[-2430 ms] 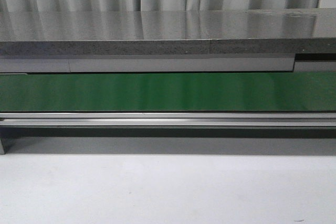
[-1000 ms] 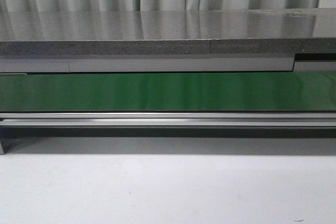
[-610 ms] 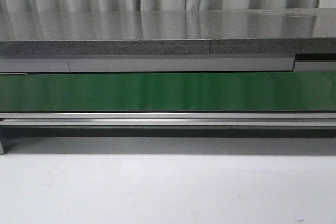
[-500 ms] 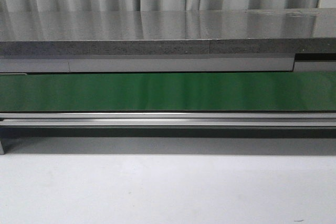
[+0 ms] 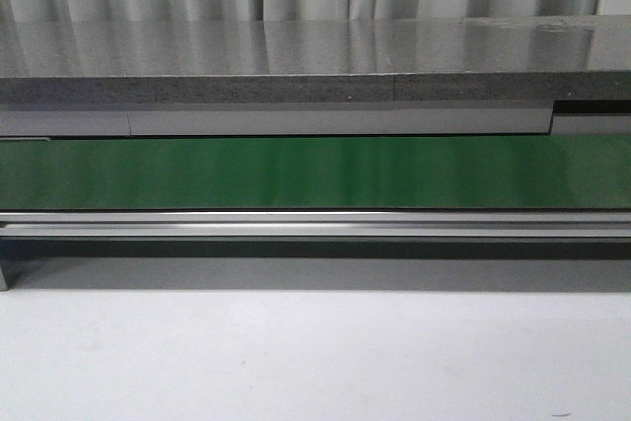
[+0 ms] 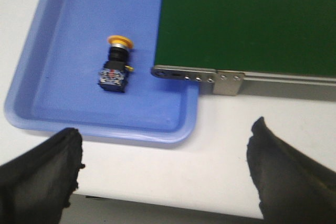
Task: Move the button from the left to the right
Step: 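Close the left gripper on the black body of the yellow button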
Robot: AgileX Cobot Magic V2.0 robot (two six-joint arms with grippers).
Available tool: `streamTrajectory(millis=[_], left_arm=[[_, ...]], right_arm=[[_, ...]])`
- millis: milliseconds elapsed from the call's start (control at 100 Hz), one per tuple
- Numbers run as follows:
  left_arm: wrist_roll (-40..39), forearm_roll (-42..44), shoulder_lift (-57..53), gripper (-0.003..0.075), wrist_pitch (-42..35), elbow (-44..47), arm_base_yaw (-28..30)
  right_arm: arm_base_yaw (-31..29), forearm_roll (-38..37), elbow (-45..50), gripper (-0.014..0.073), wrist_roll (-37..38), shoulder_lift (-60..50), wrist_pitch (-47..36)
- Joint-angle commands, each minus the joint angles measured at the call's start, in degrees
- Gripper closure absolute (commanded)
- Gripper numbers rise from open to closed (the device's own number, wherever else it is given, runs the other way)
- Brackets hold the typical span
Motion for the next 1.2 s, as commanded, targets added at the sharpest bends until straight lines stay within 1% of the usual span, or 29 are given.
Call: streamTrajectory(millis=[0, 90, 190, 270, 340, 630, 740, 800, 920, 1190], left_arm=[[-0.80, 1.27, 2.95, 0.0117, -3.02, -4.19, 3.06], [-0.80, 1.35, 7.22, 0.0117, -3.63, -6.70, 7.61], [-0.80, 1.06, 12.78, 0.0117, -6.36, -8.64, 13.00], [-0.60, 0.56, 17.29, 0.0117, -8.25, -10.41, 16.10], [-0.24, 0.17, 21.45, 0.0117, -9.46, -11.94, 17.69], [1.18, 0.04, 40.56, 0.0117, -10.74, -20.97, 18.28], [2.14, -1.87, 46.92, 0.0117, -10.74, -24.79, 18.28], [4.41, -4.22, 49.89, 0.0117, -10.50, -26.42, 18.28], [7.07, -6.93, 54.45, 0.0117, -9.05, -28.99, 18.28], [7.92, -6.93, 60.35, 0.0117, -8.27, -29.80, 18.28]], right_arm=[[0.03, -0.53, 0.04, 0.0662, -0.56, -0.11, -4.54], [0.03, -0.53, 0.04, 0.0662, -0.56, -0.11, -4.54], [0.03, -0.53, 0.04, 0.0662, -0.56, -0.11, -4.54], [0.03, -0.53, 0.04, 0.0662, -0.56, -0.11, -4.54], [0.03, -0.53, 0.04, 0.0662, -0.56, -0.11, -4.54], [0.03, -0.53, 0.04, 0.0662, -0.56, -0.11, -4.54], [0.03, -0.53, 0.04, 0.0662, -0.56, -0.11, -4.54], [0.03, -0.53, 0.04, 0.0662, -0.56, -0.11, -4.54], [0.03, -0.53, 0.04, 0.0662, -0.56, -0.11, -4.54], [0.03, -0.53, 0.04, 0.0662, -0.56, -0.11, -4.54]])
